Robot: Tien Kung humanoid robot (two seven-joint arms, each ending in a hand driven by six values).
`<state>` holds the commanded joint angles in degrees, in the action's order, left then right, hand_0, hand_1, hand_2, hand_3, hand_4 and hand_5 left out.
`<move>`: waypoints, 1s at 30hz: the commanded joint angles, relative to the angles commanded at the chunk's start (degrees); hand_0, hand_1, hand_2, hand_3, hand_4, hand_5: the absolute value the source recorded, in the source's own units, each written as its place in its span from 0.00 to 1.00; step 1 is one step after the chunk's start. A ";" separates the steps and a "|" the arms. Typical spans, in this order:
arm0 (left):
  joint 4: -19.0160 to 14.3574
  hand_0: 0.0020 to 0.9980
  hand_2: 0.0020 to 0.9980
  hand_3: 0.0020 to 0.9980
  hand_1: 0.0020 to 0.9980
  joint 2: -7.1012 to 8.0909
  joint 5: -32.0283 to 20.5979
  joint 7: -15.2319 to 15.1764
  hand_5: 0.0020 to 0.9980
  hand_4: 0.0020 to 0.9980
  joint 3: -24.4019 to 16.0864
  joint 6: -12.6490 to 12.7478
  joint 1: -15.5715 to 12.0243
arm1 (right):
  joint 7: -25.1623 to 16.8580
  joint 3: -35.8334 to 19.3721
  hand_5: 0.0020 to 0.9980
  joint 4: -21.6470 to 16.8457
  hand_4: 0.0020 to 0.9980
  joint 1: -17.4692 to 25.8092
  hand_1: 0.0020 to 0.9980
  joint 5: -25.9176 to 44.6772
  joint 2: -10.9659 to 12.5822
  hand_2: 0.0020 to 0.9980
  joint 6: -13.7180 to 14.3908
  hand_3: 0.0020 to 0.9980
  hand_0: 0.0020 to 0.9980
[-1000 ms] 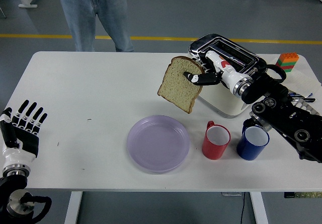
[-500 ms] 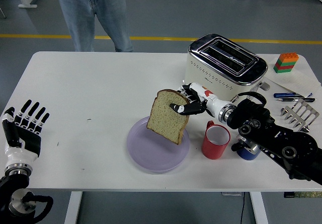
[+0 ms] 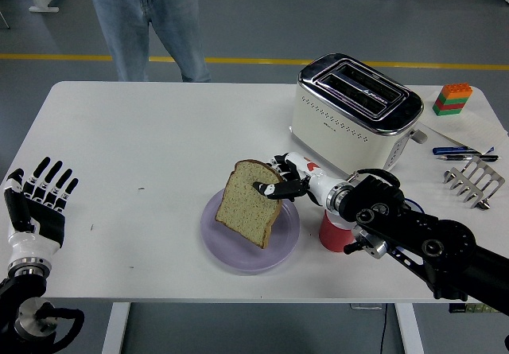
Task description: Push plate across desktop,pick up the break from the machine,place the break in the plate
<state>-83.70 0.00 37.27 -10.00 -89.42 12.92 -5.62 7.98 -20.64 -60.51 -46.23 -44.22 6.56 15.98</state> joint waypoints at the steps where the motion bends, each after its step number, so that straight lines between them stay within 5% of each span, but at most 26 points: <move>1: 0.01 0.75 0.73 0.71 0.72 0.00 0.03 -0.01 1.00 0.53 0.03 0.00 0.03 | -0.06 0.38 0.00 0.40 0.44 -0.01 0.15 0.10 -0.43 0.32 0.08 0.43 0.06; 9: 0.08 0.75 0.73 0.71 0.72 0.00 0.21 -0.29 1.00 0.53 -0.01 -0.04 0.03 | -0.44 2.32 0.00 3.14 0.45 -0.26 0.15 0.59 -2.01 0.32 -0.38 0.43 0.07; 10: 0.09 0.75 0.72 0.71 0.72 0.00 0.22 -0.34 1.00 0.52 0.00 -0.04 0.03 | -0.63 2.47 0.00 3.64 0.46 -0.27 0.24 0.44 -2.09 0.38 -0.50 0.48 0.17; 15: 0.02 0.75 0.72 0.71 0.72 0.00 0.27 -0.50 1.00 0.52 0.08 -0.07 -0.01 | -2.79 2.72 0.00 4.97 0.46 -0.37 0.24 -1.76 -2.08 0.38 -2.00 0.48 0.17; 16: 0.01 0.75 0.72 0.71 0.72 0.00 0.26 -0.59 1.00 0.52 0.10 -0.08 -0.02 | -3.17 2.78 0.00 5.14 0.45 -0.38 0.40 -2.65 -2.11 0.45 -2.44 0.52 0.28; 21: -0.18 0.75 0.72 0.71 0.72 0.00 -0.50 -2.83 1.00 0.52 0.25 -0.45 0.00 | -4.78 3.34 0.00 5.95 0.45 -0.33 0.40 -5.97 -2.27 0.45 -4.41 0.52 0.28; 22: -0.25 0.74 0.72 0.70 0.71 0.00 -0.57 -3.06 1.00 0.52 0.16 -0.51 0.02 | -5.41 3.47 0.04 6.27 0.60 -0.33 0.47 -7.09 -2.31 0.49 -4.76 0.54 0.38; 27: -0.23 0.74 0.72 0.70 0.71 0.00 -0.62 -3.11 1.00 0.52 0.12 -0.52 0.00 | -7.65 3.12 0.04 7.82 0.60 0.01 0.47 -11.00 -2.86 0.49 -3.68 0.54 0.38; 28: -0.23 0.75 0.72 0.70 0.71 0.00 -0.63 -3.10 1.00 0.52 0.12 -0.51 0.00 | -7.88 3.05 0.06 8.03 0.69 0.07 0.56 -11.57 -2.95 0.56 -3.39 0.61 0.50; 30: -0.22 0.75 0.72 0.70 0.71 0.00 -0.61 -3.11 1.00 0.52 0.12 -0.50 0.01 | -8.54 2.67 0.06 8.72 0.69 0.22 0.56 -13.11 -3.22 0.56 -2.67 0.61 0.50</move>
<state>-83.92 0.00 36.66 -13.11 -89.30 12.41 -5.61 -0.57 -17.97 -51.79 -46.01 -57.32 3.34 13.31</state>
